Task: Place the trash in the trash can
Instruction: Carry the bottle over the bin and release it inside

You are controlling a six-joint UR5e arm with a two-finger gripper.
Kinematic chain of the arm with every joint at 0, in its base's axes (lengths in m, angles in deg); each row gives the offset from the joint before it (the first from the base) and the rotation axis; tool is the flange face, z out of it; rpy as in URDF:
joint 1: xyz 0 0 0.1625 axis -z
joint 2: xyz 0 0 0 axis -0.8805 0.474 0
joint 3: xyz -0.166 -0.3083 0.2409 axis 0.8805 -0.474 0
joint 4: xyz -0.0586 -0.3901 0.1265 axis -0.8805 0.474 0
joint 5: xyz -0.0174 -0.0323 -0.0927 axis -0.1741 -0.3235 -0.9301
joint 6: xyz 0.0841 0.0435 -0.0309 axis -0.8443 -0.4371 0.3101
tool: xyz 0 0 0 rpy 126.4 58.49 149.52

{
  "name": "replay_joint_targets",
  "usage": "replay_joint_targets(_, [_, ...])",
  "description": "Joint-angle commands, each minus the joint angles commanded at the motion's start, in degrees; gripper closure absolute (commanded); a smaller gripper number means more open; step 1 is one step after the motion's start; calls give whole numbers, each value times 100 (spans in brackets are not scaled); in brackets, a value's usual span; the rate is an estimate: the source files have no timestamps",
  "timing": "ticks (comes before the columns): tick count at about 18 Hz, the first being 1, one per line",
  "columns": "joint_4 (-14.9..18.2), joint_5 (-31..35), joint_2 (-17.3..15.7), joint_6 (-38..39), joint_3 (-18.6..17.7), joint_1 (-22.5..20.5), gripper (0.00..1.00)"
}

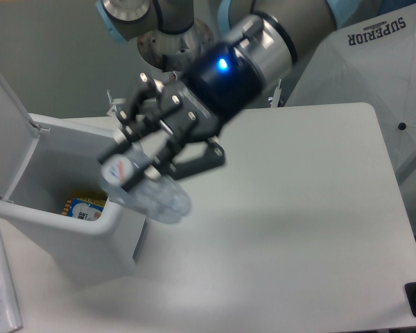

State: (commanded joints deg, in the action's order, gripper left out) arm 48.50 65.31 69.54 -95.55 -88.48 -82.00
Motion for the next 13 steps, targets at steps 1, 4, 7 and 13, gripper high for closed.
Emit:
replay_joint_targets(1, [-9, -62, -79, -9, -132, 79, 89])
replay_joint_targets(4, [-26, -71, -369, -62, -597, 413, 88])
replay_joint_targets(7, [-70, -62, -537, -324, -1045, 562, 84])
replay_joint_targets(13, [-185, -54, -599, -694, -1522, 783, 59])
